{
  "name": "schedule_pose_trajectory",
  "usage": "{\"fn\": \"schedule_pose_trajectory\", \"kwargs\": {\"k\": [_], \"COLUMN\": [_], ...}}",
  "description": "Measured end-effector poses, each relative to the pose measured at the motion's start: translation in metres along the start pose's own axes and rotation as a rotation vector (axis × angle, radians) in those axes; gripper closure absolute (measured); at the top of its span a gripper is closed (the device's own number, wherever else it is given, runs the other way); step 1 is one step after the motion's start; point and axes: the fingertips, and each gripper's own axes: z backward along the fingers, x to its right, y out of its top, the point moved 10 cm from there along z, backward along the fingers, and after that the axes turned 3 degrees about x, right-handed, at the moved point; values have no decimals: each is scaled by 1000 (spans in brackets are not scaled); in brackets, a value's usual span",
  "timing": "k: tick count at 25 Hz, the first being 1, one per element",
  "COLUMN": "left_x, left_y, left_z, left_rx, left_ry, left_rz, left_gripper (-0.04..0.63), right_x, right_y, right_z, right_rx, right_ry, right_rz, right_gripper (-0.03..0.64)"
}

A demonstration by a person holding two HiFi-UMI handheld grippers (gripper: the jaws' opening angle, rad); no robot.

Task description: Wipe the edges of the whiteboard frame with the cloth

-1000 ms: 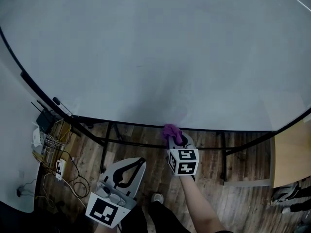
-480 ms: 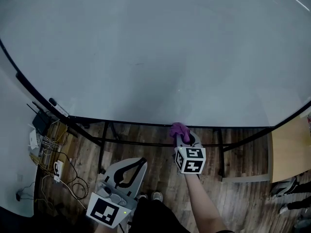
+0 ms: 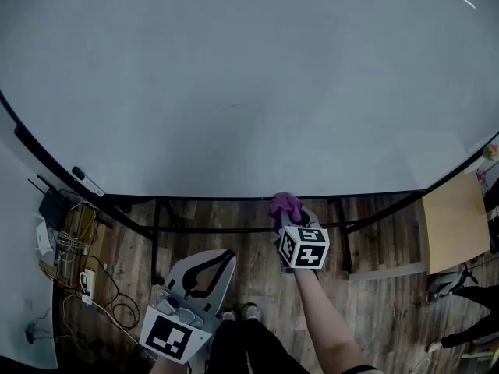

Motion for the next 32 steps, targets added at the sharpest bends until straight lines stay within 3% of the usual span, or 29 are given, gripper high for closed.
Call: {"fn": "schedule_pose_trajectory", "kwargs": {"k": [8,18,32], "left_x": [4,42,95], "left_y": [-1,-1,0], "left_z": [0,-27,-73], "left_rx": [-20,-14,4], "left_ry": [-31,48,134], "left_rz": [3,-20,-14], "left_gripper": [578,577,577], "right_x": [-2,12,75], "right_y": [1,2,3], "right_z": [1,1,12], "right_rx": [-7,6,8], "right_ry": [-34,58,121], "right_rz": [20,80,99], "right_gripper": [554,554,554]}}
